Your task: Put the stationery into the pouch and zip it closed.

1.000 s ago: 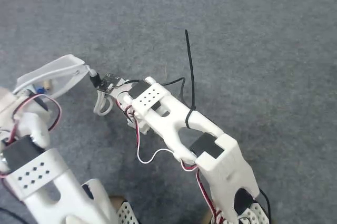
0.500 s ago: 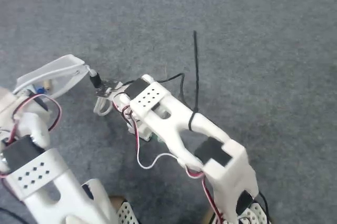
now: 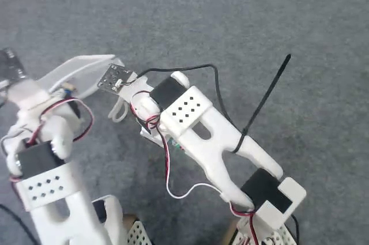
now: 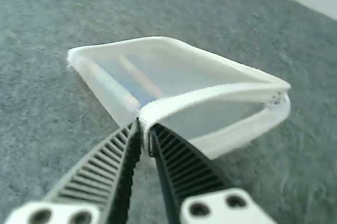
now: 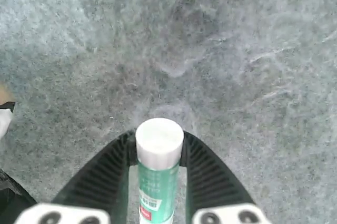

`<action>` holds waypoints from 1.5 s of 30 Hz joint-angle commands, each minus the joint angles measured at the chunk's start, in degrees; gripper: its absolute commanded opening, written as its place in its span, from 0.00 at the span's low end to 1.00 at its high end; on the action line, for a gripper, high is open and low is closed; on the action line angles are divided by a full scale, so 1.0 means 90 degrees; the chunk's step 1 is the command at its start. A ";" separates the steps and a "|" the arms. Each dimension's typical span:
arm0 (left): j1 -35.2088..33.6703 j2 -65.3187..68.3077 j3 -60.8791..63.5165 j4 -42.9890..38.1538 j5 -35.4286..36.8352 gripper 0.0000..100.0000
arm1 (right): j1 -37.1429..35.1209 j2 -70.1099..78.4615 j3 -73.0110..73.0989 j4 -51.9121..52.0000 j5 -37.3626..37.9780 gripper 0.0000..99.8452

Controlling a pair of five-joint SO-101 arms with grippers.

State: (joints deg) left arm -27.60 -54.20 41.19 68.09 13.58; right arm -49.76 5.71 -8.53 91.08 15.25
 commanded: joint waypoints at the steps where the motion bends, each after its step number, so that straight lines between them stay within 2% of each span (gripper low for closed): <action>1: 0.0547 -0.0010 -0.0747 0.0361 -0.0391 0.01 | 0.0112 -0.0542 -0.0176 -0.0024 -0.0088 0.01; 4: 0.0713 -0.0010 -0.1060 0.0576 -0.0400 0.01 | 0.0112 -0.0835 -0.0166 -0.0024 -0.0088 0.01; 15: 0.1788 0.0049 -0.1949 0.1211 -0.1241 0.02 | 0.0122 -0.2750 -0.0156 0.0054 -0.0088 0.01; 23: 0.2481 0.0049 -0.2574 0.1768 -0.1260 0.04 | 0.0112 -0.4479 -0.0156 -0.0024 -0.0107 0.01; 27: 0.2823 0.0059 -0.2955 0.2022 -0.1035 0.04 | 0.0112 -0.5182 -0.0156 -0.0269 -0.0840 0.01; 32: 0.2852 0.0059 -0.3111 0.2022 -0.0879 0.01 | 0.0112 -0.5700 -0.0078 -0.0552 -0.1631 0.01; 38: 0.2833 0.0049 -0.3092 0.2676 -0.2149 0.02 | 0.0122 -0.6090 0.0918 -0.0552 -0.2286 0.01; 42: 0.2862 0.0059 -0.3062 0.3263 -0.2930 0.02 | 0.0239 -0.6647 0.1709 -0.0591 -0.2422 0.01; 45: 0.2833 0.0049 -0.2955 0.3624 -0.3399 0.10 | 0.0767 -0.7194 0.2325 -0.0982 -0.2422 0.01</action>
State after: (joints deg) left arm -2.20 -54.29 15.96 96.66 -11.38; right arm -46.95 -54.07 9.58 85.89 -5.76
